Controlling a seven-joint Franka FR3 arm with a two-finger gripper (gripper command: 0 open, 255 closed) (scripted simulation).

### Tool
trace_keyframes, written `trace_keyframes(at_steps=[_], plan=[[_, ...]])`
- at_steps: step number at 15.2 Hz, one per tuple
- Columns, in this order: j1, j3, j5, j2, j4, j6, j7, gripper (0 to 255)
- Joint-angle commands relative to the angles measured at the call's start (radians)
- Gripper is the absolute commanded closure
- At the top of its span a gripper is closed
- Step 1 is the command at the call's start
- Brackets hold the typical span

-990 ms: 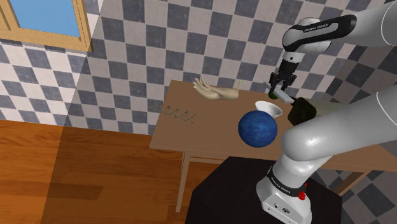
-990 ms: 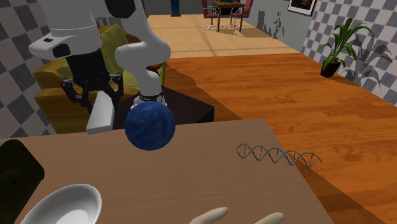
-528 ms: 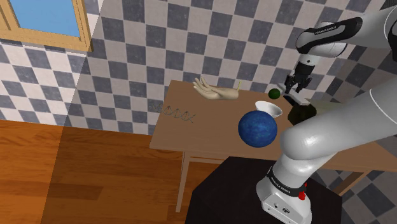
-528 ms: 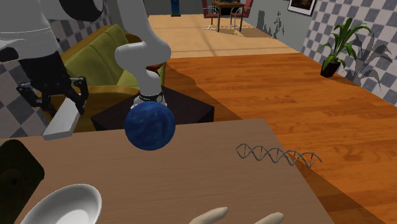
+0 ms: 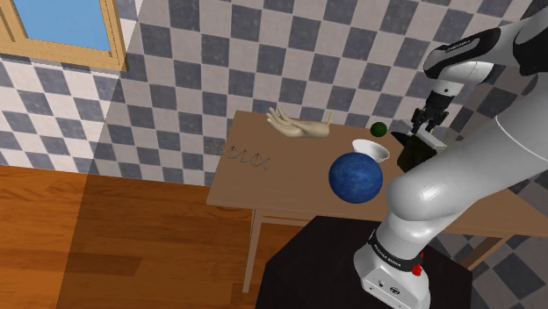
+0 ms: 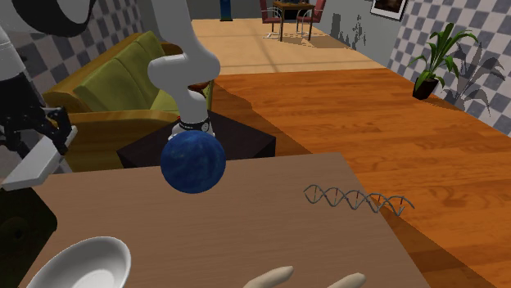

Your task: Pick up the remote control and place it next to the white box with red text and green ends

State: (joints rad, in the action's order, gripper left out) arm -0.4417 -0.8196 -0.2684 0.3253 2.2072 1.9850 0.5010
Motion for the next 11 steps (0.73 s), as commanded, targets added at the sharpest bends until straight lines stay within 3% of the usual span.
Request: trace_keyframes(at_steps=[1,11], plan=[[0.003,-0.014,0.006,-0.016,0.015,0.031,0.010,255],[0.018,-0.064,0.034,-0.085,0.103,0.177,0.037,255]])
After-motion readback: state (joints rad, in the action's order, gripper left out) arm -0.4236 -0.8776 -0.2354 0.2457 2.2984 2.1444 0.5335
